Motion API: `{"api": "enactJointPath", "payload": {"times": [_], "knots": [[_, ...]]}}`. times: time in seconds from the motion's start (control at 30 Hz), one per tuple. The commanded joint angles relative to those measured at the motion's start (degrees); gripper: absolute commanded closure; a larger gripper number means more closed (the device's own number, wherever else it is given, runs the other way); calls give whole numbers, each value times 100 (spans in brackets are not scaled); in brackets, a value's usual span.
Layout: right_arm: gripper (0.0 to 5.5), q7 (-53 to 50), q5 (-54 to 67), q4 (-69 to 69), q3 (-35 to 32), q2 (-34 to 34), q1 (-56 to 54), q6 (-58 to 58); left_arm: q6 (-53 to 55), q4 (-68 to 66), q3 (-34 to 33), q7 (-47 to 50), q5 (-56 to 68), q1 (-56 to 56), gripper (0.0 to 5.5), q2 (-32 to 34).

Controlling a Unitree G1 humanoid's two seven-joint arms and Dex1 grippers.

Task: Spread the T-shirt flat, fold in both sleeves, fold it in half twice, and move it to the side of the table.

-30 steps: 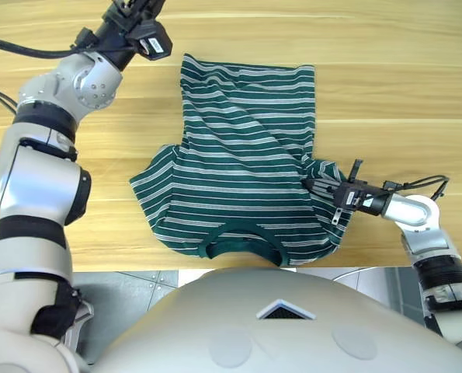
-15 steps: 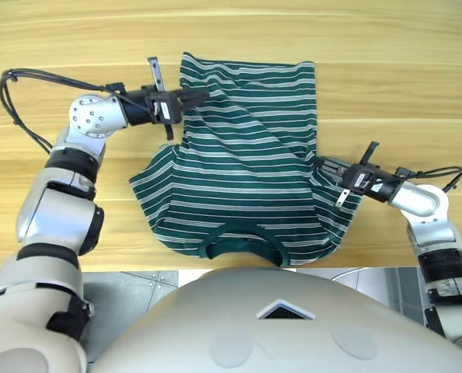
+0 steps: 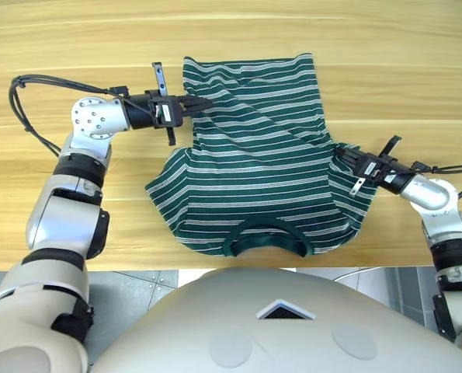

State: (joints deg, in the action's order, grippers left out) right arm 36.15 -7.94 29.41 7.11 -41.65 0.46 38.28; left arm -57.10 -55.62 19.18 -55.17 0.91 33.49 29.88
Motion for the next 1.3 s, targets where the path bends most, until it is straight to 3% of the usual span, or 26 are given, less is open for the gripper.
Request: {"api": "enactJointPath", "payload": {"times": [0.03, 0.27, 0.47, 0.63, 0.83, 1.1, 1.3], "knots": [[548, 292, 209, -391, 17, -152, 345, -32, 3, -146, -70, 212, -349, 18, 550, -34], [548, 689, 1180, -1553, -307, -256, 755, 59, -16, -520, -42, 1036, -1176, 190, 550, 28], [548, 559, 1349, -1615, -800, -317, 389, -104, -102, -490, -42, 957, -1210, 86, 550, 3], [548, 333, 952, -1664, -549, 72, -496, -529, 394, 1477, 15, -771, 821, -731, 550, 127], [548, -466, -728, -104, 370, 908, -2435, -1265, 1506, 4163, -78, -1292, 2211, -1437, 550, 510], [548, -1253, -1418, 2262, 891, 1861, -4015, -1821, 1343, 3641, 556, -1269, 113, -1559, 550, 497], [548, -1455, -1519, 3045, 1048, 2205, -4433, -1775, 979, 2798, 957, -677, -1767, -1130, 550, 529]]}}
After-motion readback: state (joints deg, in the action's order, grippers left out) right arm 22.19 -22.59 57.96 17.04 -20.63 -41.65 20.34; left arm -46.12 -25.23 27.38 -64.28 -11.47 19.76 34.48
